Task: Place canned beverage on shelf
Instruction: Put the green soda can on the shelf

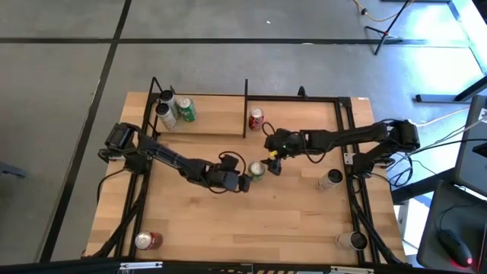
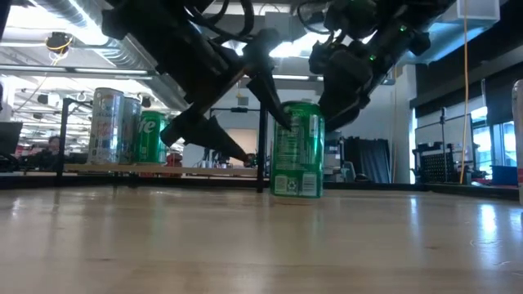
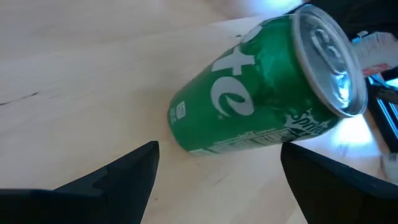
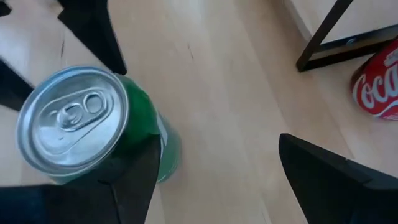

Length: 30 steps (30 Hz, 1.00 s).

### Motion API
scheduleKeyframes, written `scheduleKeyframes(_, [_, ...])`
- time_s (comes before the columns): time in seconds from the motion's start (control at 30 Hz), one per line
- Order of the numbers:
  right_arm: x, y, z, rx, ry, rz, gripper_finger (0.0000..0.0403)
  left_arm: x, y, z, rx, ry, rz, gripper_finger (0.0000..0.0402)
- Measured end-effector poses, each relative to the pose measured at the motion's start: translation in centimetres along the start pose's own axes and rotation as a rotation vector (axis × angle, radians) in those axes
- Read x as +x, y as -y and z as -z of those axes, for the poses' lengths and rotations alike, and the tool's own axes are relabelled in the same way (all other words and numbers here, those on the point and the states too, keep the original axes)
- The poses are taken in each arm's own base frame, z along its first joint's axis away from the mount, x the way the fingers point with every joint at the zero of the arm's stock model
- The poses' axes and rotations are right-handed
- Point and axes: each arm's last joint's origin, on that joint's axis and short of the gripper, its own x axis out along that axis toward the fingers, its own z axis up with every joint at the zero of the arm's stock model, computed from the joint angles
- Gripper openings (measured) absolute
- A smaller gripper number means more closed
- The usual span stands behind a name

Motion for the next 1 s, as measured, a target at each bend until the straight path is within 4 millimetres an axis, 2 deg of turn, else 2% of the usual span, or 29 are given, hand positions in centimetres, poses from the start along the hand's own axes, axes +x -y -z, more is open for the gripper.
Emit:
scheduleKeyframes(0.23, [-0.1,-0.6,0.5,-0.002,-0.062,-0.077,0.0315,-0.2,-0.8,0.0,-0.048,-0.036,-0.075,0.0332])
scheduleKeyframes(0.37, [-0.1,-1.8,1.2,-0.03,-0.108,-0.116,0.0315,-0.6,-0.9,-0.4,-0.066,-0.01,-0.1,0.0332])
scheduleKeyframes(0.57, [-0.3,-4.3,1.4,-0.089,-0.076,-0.178,0.0315,-0.8,-1.0,-1.6,-0.079,-0.001,-0.099,0.0332])
scheduleKeyframes(0.7, [-0.4,-4.8,1.5,-0.114,-0.077,-0.177,0.0315,-1.2,-0.9,-2.0,-0.023,-0.038,-0.081,0.0332])
scheduleKeyframes(0.8, [-1.4,-4.7,1.3,-0.126,-0.13,-0.154,0.0315,-2.9,0.3,-3.1,-0.007,-0.017,-0.011,0.0332])
scheduleKeyframes(1.0, [-5.1,-4.1,1.0,-0.167,-0.148,-0.095,0.0315,-5.4,3.3,-4.7,0.048,0.023,0.174,0.0332])
